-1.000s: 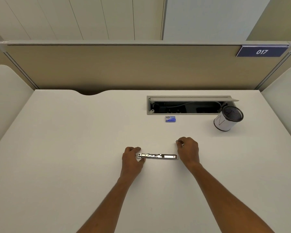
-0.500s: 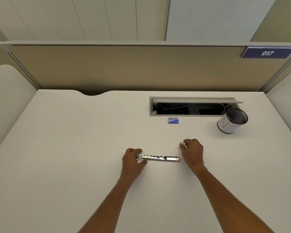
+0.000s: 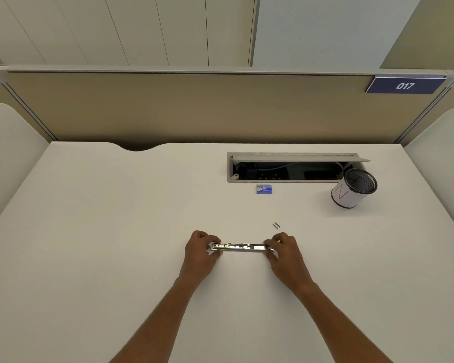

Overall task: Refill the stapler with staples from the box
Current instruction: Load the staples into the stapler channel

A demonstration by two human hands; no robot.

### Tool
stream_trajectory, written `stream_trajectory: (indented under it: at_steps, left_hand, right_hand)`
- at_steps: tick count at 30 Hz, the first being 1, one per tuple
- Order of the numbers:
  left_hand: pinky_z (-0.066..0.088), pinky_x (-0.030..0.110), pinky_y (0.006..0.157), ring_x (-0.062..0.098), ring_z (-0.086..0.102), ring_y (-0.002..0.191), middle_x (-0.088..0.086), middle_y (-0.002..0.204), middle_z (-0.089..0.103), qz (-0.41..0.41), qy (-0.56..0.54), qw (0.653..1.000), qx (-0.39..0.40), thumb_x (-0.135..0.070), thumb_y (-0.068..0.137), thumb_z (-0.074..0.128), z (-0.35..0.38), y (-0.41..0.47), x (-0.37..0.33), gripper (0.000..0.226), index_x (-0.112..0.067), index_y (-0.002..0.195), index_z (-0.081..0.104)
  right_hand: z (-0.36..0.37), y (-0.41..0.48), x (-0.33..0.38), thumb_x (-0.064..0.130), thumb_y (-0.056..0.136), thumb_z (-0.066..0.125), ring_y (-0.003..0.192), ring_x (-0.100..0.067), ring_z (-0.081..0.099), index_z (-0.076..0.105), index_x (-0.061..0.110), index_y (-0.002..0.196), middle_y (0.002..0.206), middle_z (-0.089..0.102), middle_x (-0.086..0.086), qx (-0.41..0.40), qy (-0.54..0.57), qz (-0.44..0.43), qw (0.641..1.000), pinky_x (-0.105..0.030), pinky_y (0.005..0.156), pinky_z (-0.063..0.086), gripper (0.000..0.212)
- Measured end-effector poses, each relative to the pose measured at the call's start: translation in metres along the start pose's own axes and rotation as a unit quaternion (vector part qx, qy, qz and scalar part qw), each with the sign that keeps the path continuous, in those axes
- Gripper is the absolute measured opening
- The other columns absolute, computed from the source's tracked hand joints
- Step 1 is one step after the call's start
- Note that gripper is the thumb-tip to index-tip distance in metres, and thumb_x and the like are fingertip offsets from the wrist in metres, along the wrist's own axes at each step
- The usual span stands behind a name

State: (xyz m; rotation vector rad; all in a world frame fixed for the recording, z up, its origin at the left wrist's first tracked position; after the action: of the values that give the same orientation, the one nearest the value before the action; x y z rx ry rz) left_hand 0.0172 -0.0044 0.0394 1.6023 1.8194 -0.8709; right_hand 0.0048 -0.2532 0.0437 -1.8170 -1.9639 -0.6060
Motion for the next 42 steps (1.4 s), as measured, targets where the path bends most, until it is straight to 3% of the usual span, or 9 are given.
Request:
stream_trajectory:
  at_steps: [6,9,11,15,19,26,30,38,42]
  left_hand:
    - [0.048,0.025,0.082,0.023,0.064,0.094,0.008,0.106,0.066,0.037,0.011,0.999,0.028,-0.003,0.086,0.078,-0.003,0.0,-0.002,0.02,-0.009,0.105,0.075]
    - [0.055,0.031,0.082,0.019,0.071,0.089,0.003,0.099,0.075,-0.017,-0.054,0.997,0.047,-0.007,0.087,0.078,-0.012,0.0,0.0,0.02,-0.016,0.105,0.075]
    - [0.055,0.031,0.077,0.014,0.075,0.083,0.004,0.102,0.078,-0.079,-0.166,0.981,0.059,-0.008,0.086,0.081,-0.017,-0.002,0.001,0.021,-0.02,0.103,0.076]
    - [0.061,0.035,0.09,0.023,0.072,0.096,0.015,0.11,0.073,-0.147,-0.481,0.862,0.054,0.013,0.087,0.074,-0.021,-0.01,-0.01,0.04,-0.009,0.12,0.071]
    - [0.064,0.033,0.084,0.024,0.076,0.096,0.016,0.107,0.076,-0.173,-0.649,0.74,0.034,0.019,0.09,0.064,-0.024,-0.018,-0.027,0.043,-0.002,0.127,0.065]
    - [0.064,0.043,0.082,0.034,0.074,0.108,0.015,0.115,0.077,-0.206,-0.735,0.644,0.05,-0.008,0.086,0.074,-0.008,-0.048,-0.047,0.038,-0.003,0.123,0.073]
    - [0.065,0.044,0.078,0.033,0.076,0.105,0.013,0.113,0.078,-0.227,-0.723,0.652,0.033,-0.013,0.088,0.073,-0.005,-0.054,-0.046,0.028,-0.008,0.115,0.079]
    - [0.065,0.035,0.069,0.022,0.079,0.089,0.004,0.101,0.08,-0.221,-0.687,0.692,0.022,-0.016,0.099,0.066,-0.025,-0.053,-0.043,0.018,-0.012,0.108,0.082]
    - [0.065,0.033,0.069,0.018,0.077,0.086,0.001,0.097,0.079,-0.197,-0.673,0.712,0.043,-0.025,0.086,0.075,-0.033,-0.053,-0.049,0.026,-0.015,0.108,0.082]
  right_hand:
    - [-0.008,-0.002,0.002,0.003,0.086,0.073,0.089,-0.027,0.06,0.078,0.012,0.102,0.095,0.063,-0.004,0.008,0.015,-0.012,1.0,-0.027,0.076,0.042,0.019]
    - [-0.021,-0.008,0.012,0.003,0.086,0.075,0.081,-0.025,0.062,0.079,0.013,0.098,0.09,0.062,-0.003,0.001,0.046,-0.031,0.998,-0.035,0.073,0.053,0.016]
    - [-0.03,-0.013,0.018,0.006,0.086,0.077,0.078,-0.019,0.063,0.079,0.014,0.097,0.086,0.06,-0.001,-0.016,0.077,-0.035,0.996,-0.032,0.072,0.056,0.014]
    - [-0.05,-0.025,0.034,0.007,0.084,0.08,0.076,-0.011,0.062,0.079,0.021,0.097,0.084,0.058,0.005,-0.057,0.13,-0.041,0.989,-0.006,0.068,0.044,0.019]
    - [-0.067,-0.039,0.053,0.012,0.084,0.08,0.075,-0.009,0.063,0.077,0.027,0.098,0.085,0.059,0.011,-0.093,0.152,-0.049,0.983,-0.007,0.066,0.042,0.02]
    - [-0.067,-0.061,0.07,0.014,0.084,0.08,0.075,-0.01,0.066,0.079,0.025,0.1,0.086,0.061,0.008,-0.135,0.196,-0.023,0.971,-0.011,0.063,0.044,0.021]
    - [-0.057,-0.072,0.074,0.01,0.082,0.082,0.078,-0.012,0.065,0.078,0.024,0.099,0.086,0.063,0.009,-0.114,0.204,-0.012,0.972,-0.011,0.065,0.05,0.022]
    - [-0.067,-0.056,0.103,0.041,0.081,0.081,0.089,-0.012,0.068,0.075,0.036,0.099,0.097,0.07,0.015,0.04,0.22,-0.038,0.974,-0.028,0.069,0.058,0.02]
    - [-0.073,-0.034,0.13,0.043,0.082,0.08,0.088,-0.011,0.07,0.077,0.029,0.102,0.098,0.072,0.013,0.055,0.257,-0.053,0.963,-0.027,0.069,0.06,0.025]
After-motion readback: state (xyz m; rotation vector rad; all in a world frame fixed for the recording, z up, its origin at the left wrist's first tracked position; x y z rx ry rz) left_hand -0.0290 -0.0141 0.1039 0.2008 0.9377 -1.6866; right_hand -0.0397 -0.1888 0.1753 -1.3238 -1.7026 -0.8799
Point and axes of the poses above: each hand's wrist, its own y-axis towards the middle knuckle, its own z-axis out of the palm, x = y × z, the point moved 4 cm from there along y, towards the middle knuckle
